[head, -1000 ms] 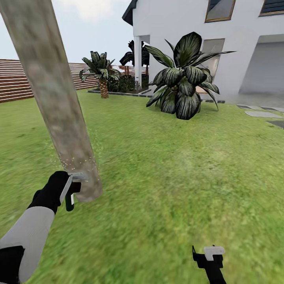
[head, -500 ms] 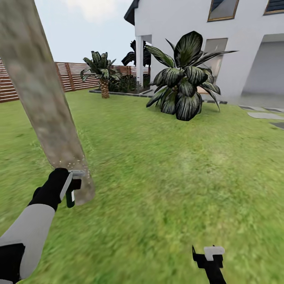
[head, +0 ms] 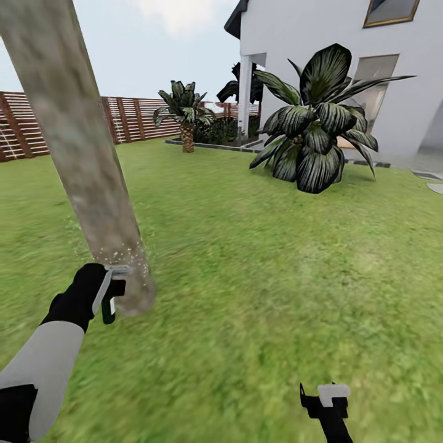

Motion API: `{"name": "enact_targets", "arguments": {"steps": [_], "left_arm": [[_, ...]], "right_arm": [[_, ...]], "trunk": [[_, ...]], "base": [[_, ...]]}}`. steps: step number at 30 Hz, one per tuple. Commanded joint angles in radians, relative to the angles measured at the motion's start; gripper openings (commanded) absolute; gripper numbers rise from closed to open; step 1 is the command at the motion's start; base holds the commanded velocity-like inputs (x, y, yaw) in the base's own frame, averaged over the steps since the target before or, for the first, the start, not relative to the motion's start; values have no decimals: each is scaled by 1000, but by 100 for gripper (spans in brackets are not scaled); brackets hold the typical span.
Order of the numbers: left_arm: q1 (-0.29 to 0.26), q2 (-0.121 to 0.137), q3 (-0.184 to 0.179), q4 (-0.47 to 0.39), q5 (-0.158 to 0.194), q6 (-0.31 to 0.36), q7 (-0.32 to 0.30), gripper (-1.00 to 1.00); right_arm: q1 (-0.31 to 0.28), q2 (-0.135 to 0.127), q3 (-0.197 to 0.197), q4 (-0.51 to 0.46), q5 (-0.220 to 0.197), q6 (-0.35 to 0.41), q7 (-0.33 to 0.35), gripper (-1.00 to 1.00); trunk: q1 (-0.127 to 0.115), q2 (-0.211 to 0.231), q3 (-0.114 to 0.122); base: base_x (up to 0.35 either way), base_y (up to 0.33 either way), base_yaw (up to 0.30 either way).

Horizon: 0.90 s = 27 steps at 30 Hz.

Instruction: In the garden, pick up the pesticide atomizer on the floor and spray pesticide onto both trees until each tree trunk is fully covered.

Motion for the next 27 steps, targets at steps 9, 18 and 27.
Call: {"name": "enact_targets", "arguments": {"steps": [9,18,27], "left_arm": [[90,10,3,7,-9,-2,-4,-100],[96,34,6,7,-6,2,-1,-100],[127,30,3,34,0,-8,-9,-100]], "right_arm": [[0,0,9,0,-4,-1,-5,100],[0,0,9,0,-4,-1,-5,100],[0,0,9,0,-4,-1,-5,100]], "trunk": [[0,0,-1],[0,0,-1],[0,0,-1]], "base": [[-17,-234,8],[-313,32,0],[-255,215,0]]}}
